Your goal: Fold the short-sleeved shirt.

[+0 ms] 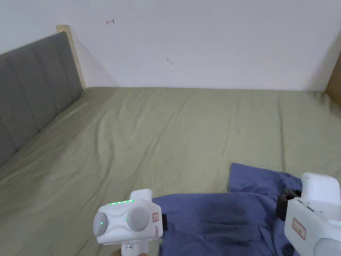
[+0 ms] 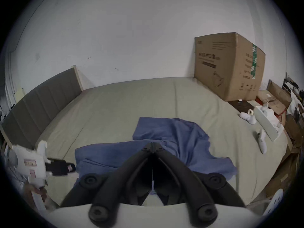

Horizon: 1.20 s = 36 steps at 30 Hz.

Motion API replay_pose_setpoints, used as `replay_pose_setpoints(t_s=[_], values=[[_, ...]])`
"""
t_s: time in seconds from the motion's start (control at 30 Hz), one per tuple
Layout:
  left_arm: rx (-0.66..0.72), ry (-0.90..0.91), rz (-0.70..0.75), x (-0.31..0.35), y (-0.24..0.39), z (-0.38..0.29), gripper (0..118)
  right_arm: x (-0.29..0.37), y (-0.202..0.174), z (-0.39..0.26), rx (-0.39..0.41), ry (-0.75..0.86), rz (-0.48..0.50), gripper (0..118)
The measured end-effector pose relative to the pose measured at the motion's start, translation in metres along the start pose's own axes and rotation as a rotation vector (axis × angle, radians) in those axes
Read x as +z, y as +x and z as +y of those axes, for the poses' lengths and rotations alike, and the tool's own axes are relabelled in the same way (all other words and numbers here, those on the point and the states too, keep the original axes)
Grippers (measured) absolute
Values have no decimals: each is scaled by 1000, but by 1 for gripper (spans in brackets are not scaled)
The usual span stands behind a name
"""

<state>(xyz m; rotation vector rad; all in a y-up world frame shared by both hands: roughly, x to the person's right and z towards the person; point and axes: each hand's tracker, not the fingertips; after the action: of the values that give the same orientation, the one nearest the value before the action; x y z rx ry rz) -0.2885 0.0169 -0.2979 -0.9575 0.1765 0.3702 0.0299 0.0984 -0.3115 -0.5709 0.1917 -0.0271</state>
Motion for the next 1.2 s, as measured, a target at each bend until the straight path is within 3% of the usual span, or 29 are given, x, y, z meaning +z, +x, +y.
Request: replay_pose_setpoints(t_s=[0.13,0.17,0.2,0.23,0.27,0.3,0.37,0.4,0.43,0.47,0.5,0.53,0.57,0.63,0.77,0.87,0.9,0.97,1.0,1.03,1.13,1.2], values=[[-7,53,33,-11,-4,53,0,-15,-8,0,14,-21,19,0],[-8,56,41,-17,-5,64,6,-18,-8,-1,13,-28,21,0],[-15,53,81,-27,-5,72,31,-22,-7,-2,12,-36,18,0],[-22,26,101,-38,-7,78,73,-25,-6,-3,8,-45,14,0],[-19,2,99,-53,-8,80,93,-29,-4,-5,4,-55,14,0],[-18,-21,92,-65,-10,79,98,-32,-1,-6,-1,-66,12,0],[-2,-131,89,-88,-13,68,92,-36,5,-10,-6,-83,5,0],[8,-154,72,-103,-16,62,83,-38,7,-12,-6,-92,-3,0],[-16,-115,167,-108,-15,52,73,-40,10,-14,-6,-101,-12,0],[-16,-44,129,-100,-13,50,70,-42,14,-16,-7,-112,-20,0],[15,-9,144,-85,-9,49,55,-43,17,-18,-6,-123,-23,0],[16,54,168,-76,-6,50,12,-43,21,-20,-5,-125,-26,0],[3,67,175,-73,-5,49,1,-44,23,-22,-5,-131,-30,0],[-31,-25,152,-82,-7,53,1,-47,31,-24,-4,-145,-43,0],[49,2,93,-71,-16,59,1,-52,54,-14,-57,-143,-36,0],[15,16,80,-58,-14,65,1,-73,75,15,-57,-150,-6,1],[-11,29,81,-53,-11,67,1,-84,80,26,-48,-171,9,10],[-52,48,71,-44,-5,69,1,-116,96,54,-24,-186,31,70],[-67,58,74,-41,-1,70,1,-137,102,68,0,-219,24,90],[-76,64,74,-38,1,71,1,-156,109,80,14,-234,23,96],[-99,67,77,-37,6,74,1,-212,126,107,22,-309,13,96],[-98,61,76,-41,5,77,1,-243,135,116,-20,-367,19,96]])
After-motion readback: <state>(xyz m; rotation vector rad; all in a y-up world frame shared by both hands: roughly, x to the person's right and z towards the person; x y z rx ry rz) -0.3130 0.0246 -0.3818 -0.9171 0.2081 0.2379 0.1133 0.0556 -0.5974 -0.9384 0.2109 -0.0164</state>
